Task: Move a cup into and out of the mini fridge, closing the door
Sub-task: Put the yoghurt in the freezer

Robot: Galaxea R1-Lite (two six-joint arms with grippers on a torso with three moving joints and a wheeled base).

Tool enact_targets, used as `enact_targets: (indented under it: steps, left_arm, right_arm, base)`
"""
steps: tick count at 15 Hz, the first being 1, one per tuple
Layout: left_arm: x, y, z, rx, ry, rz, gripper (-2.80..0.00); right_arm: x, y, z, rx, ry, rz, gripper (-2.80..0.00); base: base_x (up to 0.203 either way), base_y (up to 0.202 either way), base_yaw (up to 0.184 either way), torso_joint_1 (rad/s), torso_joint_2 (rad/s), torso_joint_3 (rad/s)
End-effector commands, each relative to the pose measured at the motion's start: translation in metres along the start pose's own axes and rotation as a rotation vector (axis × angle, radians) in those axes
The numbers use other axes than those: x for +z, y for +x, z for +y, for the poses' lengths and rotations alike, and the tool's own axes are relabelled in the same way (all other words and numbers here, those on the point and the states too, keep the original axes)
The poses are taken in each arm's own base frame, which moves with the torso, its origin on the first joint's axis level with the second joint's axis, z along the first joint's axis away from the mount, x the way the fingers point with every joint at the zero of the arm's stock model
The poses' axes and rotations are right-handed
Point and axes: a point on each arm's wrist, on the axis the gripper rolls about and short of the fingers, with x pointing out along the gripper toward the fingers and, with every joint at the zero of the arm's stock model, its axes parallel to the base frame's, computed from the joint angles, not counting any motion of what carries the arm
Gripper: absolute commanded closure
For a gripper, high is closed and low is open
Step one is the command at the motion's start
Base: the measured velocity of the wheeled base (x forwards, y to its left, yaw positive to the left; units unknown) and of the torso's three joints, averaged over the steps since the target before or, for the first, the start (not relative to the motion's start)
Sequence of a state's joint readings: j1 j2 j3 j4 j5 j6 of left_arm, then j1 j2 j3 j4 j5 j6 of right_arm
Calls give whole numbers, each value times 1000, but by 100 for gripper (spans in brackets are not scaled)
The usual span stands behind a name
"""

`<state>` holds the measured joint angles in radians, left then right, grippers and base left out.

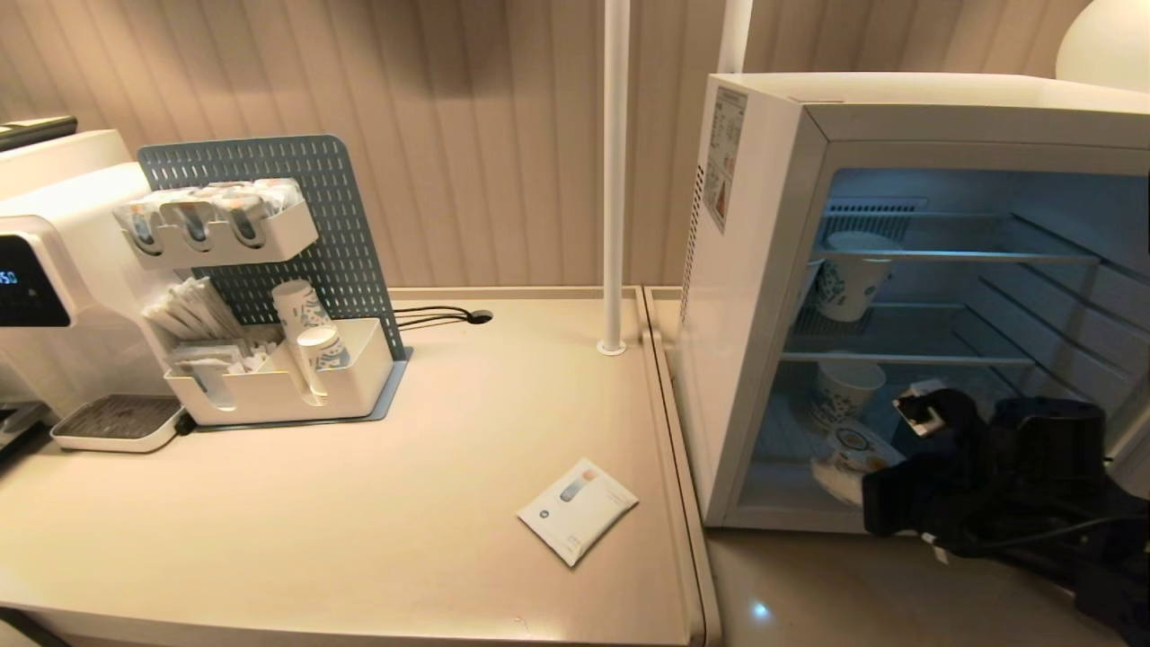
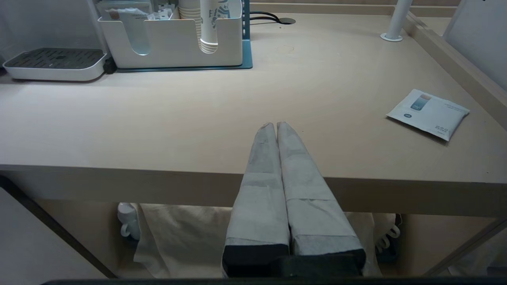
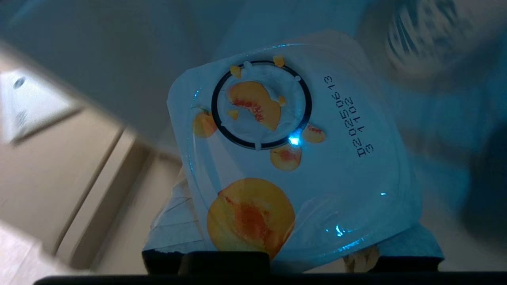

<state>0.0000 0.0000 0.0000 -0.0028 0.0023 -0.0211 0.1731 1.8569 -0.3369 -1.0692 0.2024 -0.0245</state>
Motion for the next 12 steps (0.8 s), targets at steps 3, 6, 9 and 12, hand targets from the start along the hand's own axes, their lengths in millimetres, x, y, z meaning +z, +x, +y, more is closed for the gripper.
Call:
enact_targets:
  steps: [3, 6, 9, 12]
  left_arm:
    - [0, 0, 0, 1, 0, 1, 0]
    - [0, 0, 0, 1, 0, 0, 0]
    - [0, 0, 0, 1, 0, 0, 0]
    - [0, 0, 0, 1, -1, 0, 0]
  right_arm:
    - [-11, 57, 5, -20, -15, 40, 0]
    - [-10, 74, 2, -27, -3, 60, 0]
    - [-11, 90, -1, -33, 4, 69, 0]
    - [-4, 98, -2, -35, 14, 74, 0]
  base:
    - [0, 0, 0, 0, 0, 0]
    - [0, 0, 0, 0, 0, 0]
    - [0, 0, 0, 0, 0, 0]
    - [0, 0, 0, 0, 0, 0]
